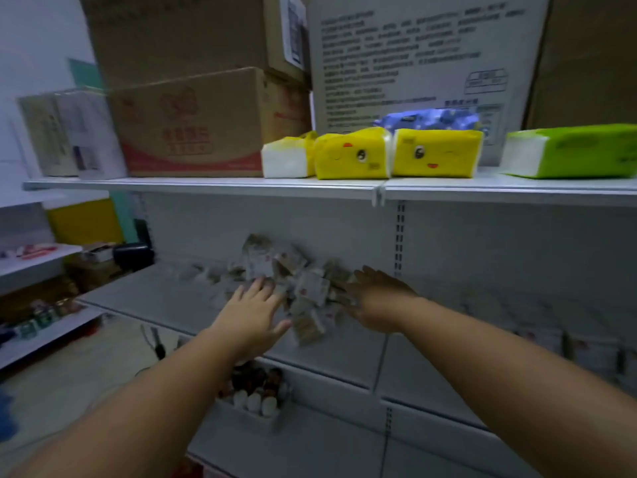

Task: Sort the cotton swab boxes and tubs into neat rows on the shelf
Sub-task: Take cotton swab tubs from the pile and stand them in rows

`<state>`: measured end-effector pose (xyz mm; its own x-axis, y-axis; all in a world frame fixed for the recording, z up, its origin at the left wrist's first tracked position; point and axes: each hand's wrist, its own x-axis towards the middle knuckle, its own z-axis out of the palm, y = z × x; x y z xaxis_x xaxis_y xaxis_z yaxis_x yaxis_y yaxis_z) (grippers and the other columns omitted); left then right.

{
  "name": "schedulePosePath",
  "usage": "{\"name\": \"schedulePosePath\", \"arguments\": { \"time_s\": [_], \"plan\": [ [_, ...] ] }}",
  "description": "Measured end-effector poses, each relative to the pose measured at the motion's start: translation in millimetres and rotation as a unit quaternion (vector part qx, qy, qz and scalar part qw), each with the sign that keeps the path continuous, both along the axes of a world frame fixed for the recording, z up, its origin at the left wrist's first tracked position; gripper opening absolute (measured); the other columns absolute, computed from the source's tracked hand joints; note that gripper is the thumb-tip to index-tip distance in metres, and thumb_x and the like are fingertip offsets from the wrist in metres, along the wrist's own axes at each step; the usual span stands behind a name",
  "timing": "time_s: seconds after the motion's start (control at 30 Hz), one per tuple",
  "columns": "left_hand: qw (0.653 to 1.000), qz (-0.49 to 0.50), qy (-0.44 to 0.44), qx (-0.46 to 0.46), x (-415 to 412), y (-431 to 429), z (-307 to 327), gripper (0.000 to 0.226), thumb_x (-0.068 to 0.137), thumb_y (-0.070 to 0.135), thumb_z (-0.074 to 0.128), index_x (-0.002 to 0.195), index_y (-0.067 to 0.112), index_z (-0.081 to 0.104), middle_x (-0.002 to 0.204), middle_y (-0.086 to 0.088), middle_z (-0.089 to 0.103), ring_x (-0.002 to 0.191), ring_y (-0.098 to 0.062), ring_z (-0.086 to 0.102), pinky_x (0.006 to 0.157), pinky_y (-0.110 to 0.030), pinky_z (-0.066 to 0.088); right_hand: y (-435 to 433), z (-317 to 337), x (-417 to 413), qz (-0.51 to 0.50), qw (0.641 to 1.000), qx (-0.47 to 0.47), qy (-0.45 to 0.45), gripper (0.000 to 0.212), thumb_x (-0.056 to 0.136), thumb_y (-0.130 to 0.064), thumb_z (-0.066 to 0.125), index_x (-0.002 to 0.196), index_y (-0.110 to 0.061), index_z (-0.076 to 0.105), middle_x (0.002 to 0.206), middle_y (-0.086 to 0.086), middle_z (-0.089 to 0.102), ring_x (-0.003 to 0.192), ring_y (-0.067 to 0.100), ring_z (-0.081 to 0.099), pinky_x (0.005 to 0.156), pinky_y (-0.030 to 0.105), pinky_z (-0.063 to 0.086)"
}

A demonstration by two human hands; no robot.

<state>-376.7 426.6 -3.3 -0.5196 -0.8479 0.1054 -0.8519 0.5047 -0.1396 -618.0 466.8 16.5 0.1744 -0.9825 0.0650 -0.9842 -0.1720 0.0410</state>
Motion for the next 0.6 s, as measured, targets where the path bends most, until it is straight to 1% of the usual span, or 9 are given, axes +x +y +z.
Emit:
{"name": "schedulePosePath", "arguments": {
  "time_s": [0.1,0.17,0.3,0.37,0.47,0.5,0.53,0.57,0.6],
  "plan": [
    [0.999,0.028,0.0,0.02,53.6,-7.5,-9.0,0.064,0.095,0.059,0.025,0.15,0.027,0.013,0.16,0.002,0.003,0.145,-0.017,-0.012,0.117,-0.041,0.0,-15.8,-2.4,42.2,0.018,1.0,-0.006,0.014,0.055,0.096,-0.05,0.036,0.144,-0.024,0.033,0.154,0.007,0.021,0.138,0.03,0.025,0.111,0.04,0.028],
    [0.998,0.052,0.001,0.036,79.4,-18.4,-15.6,0.064,0.096,0.058,0.026,0.15,0.027,0.012,0.16,0.002,0.003,0.145,-0.017,-0.012,0.117,-0.042,0.001,-25.6,-8.8,60.3,0.024,0.999,0.006,0.026,0.055,0.097,-0.048,0.036,0.145,-0.022,0.031,0.155,0.008,0.019,0.141,0.029,0.019,0.113,0.039,0.026],
    [0.994,0.073,0.0,0.076,104.0,-47.1,-32.7,0.065,0.096,0.058,0.027,0.151,0.028,0.009,0.16,0.002,0.001,0.146,-0.018,-0.01,0.117,-0.043,0.002,-55.5,-16.9,77.2,0.049,0.997,0.022,0.056,0.061,0.097,-0.05,0.035,0.149,-0.021,0.021,0.159,0.007,0.005,0.146,0.024,0.001,0.116,0.038,0.013],
    [0.994,0.067,0.001,0.082,108.3,-66.3,-39.3,0.066,0.096,0.058,0.028,0.151,0.027,0.008,0.16,0.002,-0.001,0.146,-0.018,-0.01,0.117,-0.044,0.003,-79.4,-20.8,84.8,0.068,0.996,0.007,0.062,0.06,0.096,-0.049,0.037,0.148,-0.02,0.024,0.159,0.007,0.005,0.146,0.024,0.003,0.116,0.039,0.015],
    [0.996,0.05,-0.006,0.076,115.6,-101.7,-42.1,0.066,0.095,0.057,0.03,0.15,0.026,0.01,0.16,0.0,0.001,0.146,-0.02,-0.009,0.118,-0.045,0.006,-124.7,-25.0,98.4,0.099,0.993,-0.037,0.046,0.058,0.096,-0.045,0.037,0.147,-0.018,0.026,0.159,0.007,0.007,0.144,0.023,0.012,0.115,0.035,0.018],
    [0.996,0.046,-0.007,0.077,119.6,-114.4,-41.4,0.065,0.095,0.056,0.031,0.15,0.026,0.011,0.16,0.0,0.002,0.146,-0.021,-0.009,0.118,-0.046,0.005,-141.0,-25.1,102.3,0.11,0.992,-0.057,0.037,0.058,0.096,-0.044,0.039,0.146,-0.016,0.029,0.158,0.009,0.012,0.143,0.024,0.016,0.115,0.034,0.02],
    [0.996,0.046,-0.006,0.079,124.4,-127.7,-39.3,0.065,0.096,0.056,0.031,0.15,0.026,0.012,0.16,0.0,0.003,0.146,-0.021,-0.008,0.118,-0.046,0.005,-157.8,-25.8,104.6,0.124,0.988,-0.086,0.026,0.053,0.096,-0.041,0.041,0.14,-0.012,0.039,0.153,0.012,0.026,0.14,0.026,0.025,0.111,0.033,0.024],
    [0.996,0.048,-0.004,0.08,129.8,-141.6,-35.6,0.065,0.096,0.055,0.032,0.15,0.026,0.011,0.16,0.0,0.003,0.146,-0.021,-0.008,0.118,-0.046,0.004,-173.9,-25.9,104.8,0.132,0.984,-0.117,0.01,0.045,0.095,-0.038,0.043,0.129,-0.009,0.051,0.14,0.014,0.042,0.131,0.028,0.038,0.103,0.032,0.031],
    [0.996,0.049,-0.002,0.079,135.3,-155.9,-30.4,0.065,0.096,0.054,0.032,0.15,0.025,0.01,0.16,0.0,0.004,0.146,-0.021,-0.008,0.118,-0.046,0.005,-187.7,-25.1,103.1,0.126,0.982,-0.141,-0.006,0.037,0.095,-0.036,0.044,0.117,-0.009,0.057,0.126,0.013,0.051,0.12,0.029,0.047,0.094,0.032,0.035]
  ]
}}
